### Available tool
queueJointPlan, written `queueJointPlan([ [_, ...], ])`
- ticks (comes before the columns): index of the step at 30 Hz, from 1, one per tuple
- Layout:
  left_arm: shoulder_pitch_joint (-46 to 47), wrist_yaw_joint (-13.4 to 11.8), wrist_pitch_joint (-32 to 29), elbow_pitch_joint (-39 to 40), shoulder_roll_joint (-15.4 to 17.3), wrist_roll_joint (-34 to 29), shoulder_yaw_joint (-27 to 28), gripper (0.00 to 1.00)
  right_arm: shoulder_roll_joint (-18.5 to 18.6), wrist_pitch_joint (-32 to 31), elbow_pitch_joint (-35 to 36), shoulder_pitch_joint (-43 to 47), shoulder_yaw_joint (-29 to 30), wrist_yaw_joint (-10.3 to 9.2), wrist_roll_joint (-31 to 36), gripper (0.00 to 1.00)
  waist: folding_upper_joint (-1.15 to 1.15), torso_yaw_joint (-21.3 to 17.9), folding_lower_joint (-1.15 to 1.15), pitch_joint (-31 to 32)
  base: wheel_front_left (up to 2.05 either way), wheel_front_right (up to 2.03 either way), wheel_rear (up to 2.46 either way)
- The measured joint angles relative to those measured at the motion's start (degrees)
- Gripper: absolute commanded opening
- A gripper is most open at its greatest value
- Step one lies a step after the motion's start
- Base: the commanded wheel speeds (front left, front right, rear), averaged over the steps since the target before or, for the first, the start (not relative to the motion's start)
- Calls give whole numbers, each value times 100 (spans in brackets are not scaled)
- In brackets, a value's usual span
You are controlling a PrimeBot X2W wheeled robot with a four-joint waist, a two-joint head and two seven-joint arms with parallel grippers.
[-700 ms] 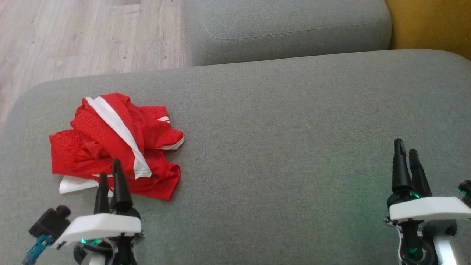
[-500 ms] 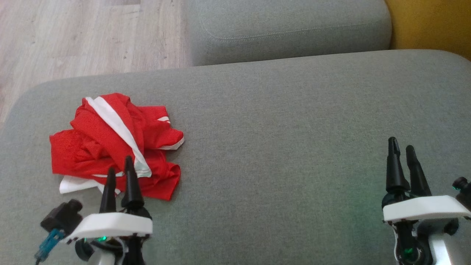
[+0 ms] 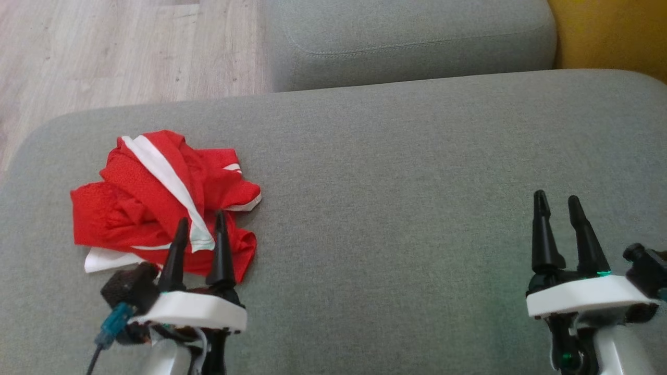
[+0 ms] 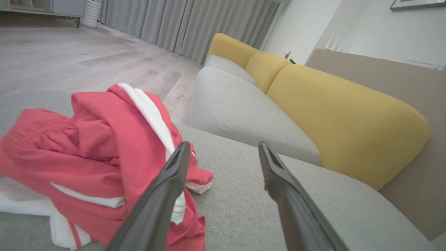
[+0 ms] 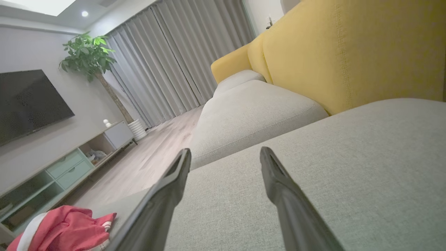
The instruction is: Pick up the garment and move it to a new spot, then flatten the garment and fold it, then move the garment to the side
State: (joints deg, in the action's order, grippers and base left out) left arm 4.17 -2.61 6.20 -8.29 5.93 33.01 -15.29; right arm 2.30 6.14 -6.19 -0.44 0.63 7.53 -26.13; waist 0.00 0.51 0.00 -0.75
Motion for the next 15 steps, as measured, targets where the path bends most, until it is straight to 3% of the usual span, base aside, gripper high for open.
queueJointPlan([
  [15, 277, -457, 249, -146, 290, -1061, -766, 100, 2, 249, 99, 1, -175, 0, 1367, 100, 0, -31, 0, -7, 0, 0, 0],
])
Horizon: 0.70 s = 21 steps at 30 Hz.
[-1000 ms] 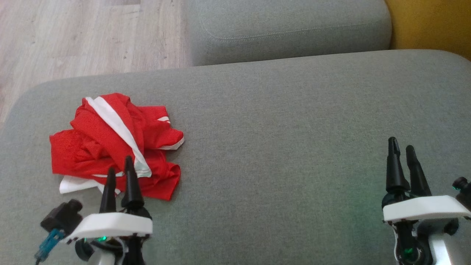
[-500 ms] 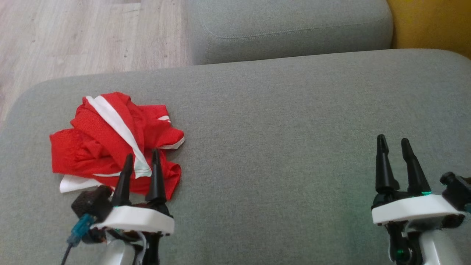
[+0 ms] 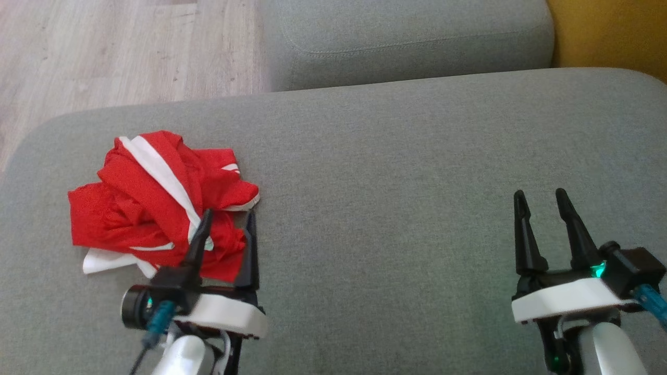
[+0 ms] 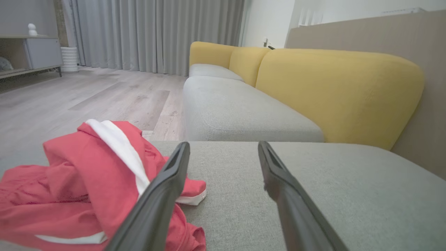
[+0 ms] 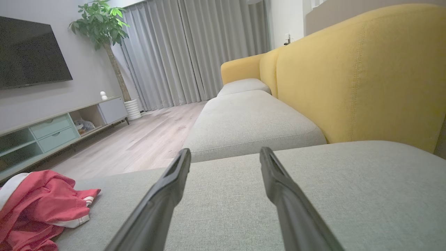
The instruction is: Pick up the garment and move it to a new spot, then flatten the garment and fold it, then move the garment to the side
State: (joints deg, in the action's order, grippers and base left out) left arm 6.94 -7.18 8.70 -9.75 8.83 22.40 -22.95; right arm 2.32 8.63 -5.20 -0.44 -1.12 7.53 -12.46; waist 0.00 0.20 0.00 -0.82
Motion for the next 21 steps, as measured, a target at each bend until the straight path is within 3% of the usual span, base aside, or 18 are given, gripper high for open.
queueJointPlan([
  [12, 275, -350, 204, -250, 199, -943, -715, 100, 1, 204, 105, 0, -63, 0, 1100, 100, 0, 9, 0, -1, 0, 0, 0],
  [18, 314, -501, 308, -237, 189, -988, -790, 100, 3, 309, 143, 0, -62, 0, 1303, 100, 0, 36, 0, -4, 0, 0, 0],
  [21, 303, -520, 355, -134, 122, -805, -662, 100, 3, 353, 104, 9, -21, 0, 1080, 100, 0, 49, 0, -9, 0, 0, 0],
])
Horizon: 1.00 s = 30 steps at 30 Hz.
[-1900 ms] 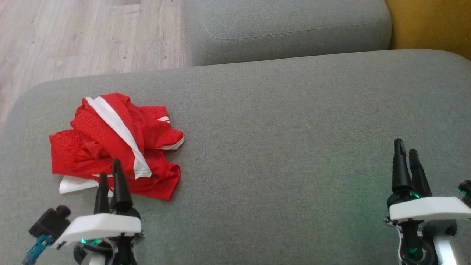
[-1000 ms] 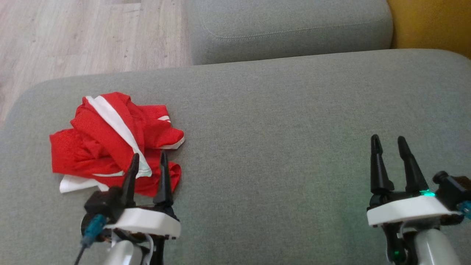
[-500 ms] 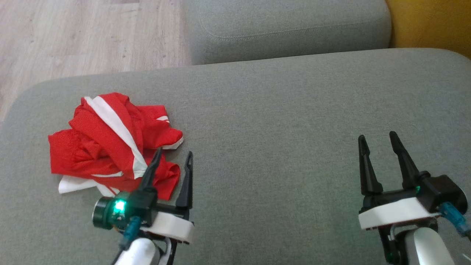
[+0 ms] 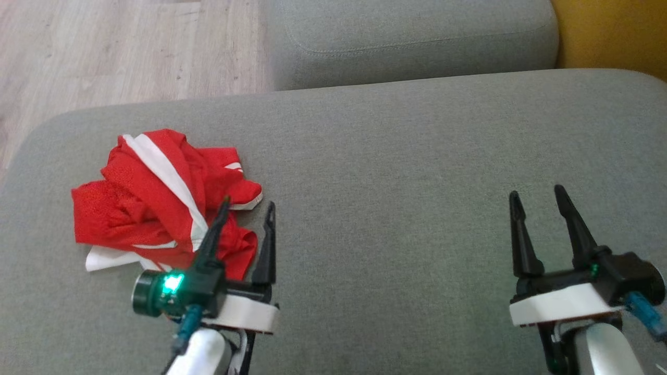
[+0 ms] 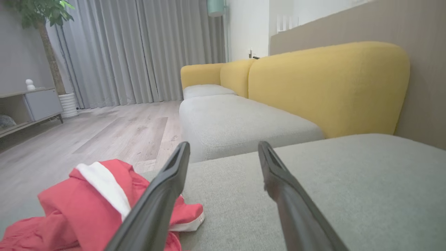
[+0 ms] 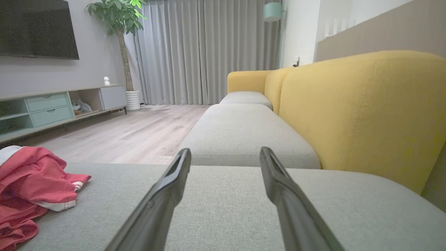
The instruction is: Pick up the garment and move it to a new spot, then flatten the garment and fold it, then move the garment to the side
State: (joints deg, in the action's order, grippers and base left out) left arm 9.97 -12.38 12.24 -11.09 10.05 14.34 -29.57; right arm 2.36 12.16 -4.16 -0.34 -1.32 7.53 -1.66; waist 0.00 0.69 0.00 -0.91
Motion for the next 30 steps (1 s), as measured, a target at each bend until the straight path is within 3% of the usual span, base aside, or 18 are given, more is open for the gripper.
queueJointPlan([
  [4, -86, 103, 54, 179, -168, 272, 325, 100, 1, 53, -168, 27, 55, 0, -448, 100, 0, 15, 0, -6, 0, 0, 0],
  [8, -391, 376, 152, 171, -366, 336, 632, 100, 2, 138, -405, 111, -27, 0, -546, 100, 0, 22, 0, 0, 0, 0, 0],
  [14, -539, 691, 205, -341, -545, 378, 776, 100, 2, 221, -695, 127, -131, 0, -860, 100, 0, 10, 0, 42, 0, 0, 0],
  [23, -554, 883, 204, -566, -644, 316, 972, 100, 2, 221, -755, 126, -134, 0, -860, 100, 0, 25, 0, 59, 0, 0, 0],
  [30, -554, 890, 204, -553, -684, 208, 1133, 100, 3, 221, -755, 125, -104, 0, -912, 100, 0, 130, 0, 65, 0, 0, 0],
])
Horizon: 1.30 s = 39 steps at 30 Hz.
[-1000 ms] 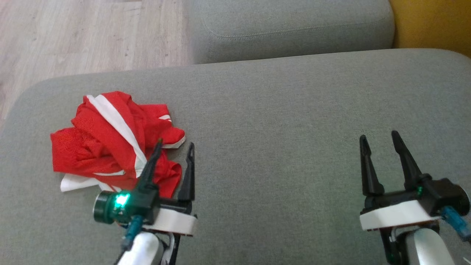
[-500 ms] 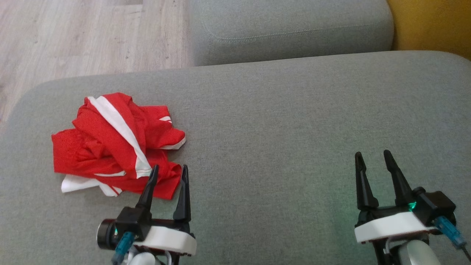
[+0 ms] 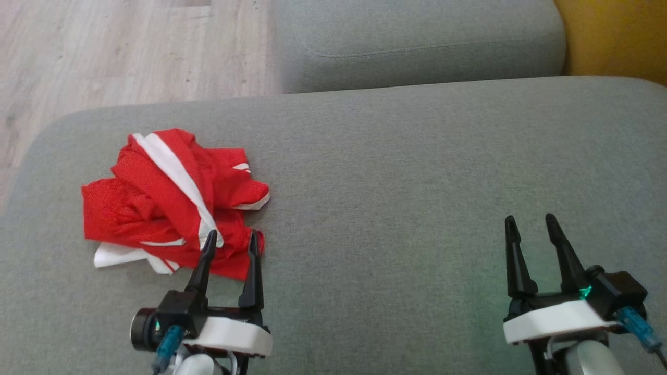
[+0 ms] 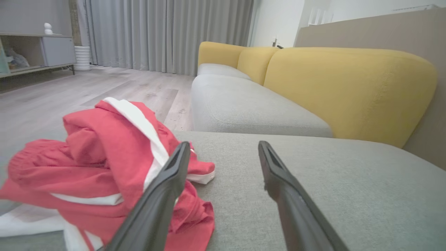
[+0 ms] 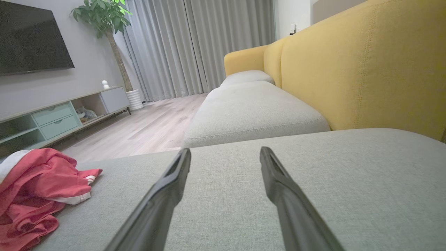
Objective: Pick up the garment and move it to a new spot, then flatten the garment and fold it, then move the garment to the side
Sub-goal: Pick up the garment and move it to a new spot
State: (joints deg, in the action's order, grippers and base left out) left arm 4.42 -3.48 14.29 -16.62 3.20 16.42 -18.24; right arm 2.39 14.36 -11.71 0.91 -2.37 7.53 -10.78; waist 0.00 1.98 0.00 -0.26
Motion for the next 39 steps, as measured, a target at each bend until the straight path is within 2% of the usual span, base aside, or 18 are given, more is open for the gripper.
queueJointPlan([
  [13, -10, -3, 0, -45, -19, -227, 232, 100, 1, 0, 32, 8, -453, 0, -32, 100, 0, 657, 0, 87, 0, 0, 0],
  [28, -181, 52, 0, -169, -20, -342, 420, 100, 1, 0, 54, 138, -827, 0, -132, 100, 0, 1619, 0, 239, 0, 0, 0],
  [39, -237, 48, 0, -158, -20, -347, 423, 100, 1, 0, 56, 210, -954, 0, -179, 100, 0, 1921, 0, 231, 0, 0, 0],
])
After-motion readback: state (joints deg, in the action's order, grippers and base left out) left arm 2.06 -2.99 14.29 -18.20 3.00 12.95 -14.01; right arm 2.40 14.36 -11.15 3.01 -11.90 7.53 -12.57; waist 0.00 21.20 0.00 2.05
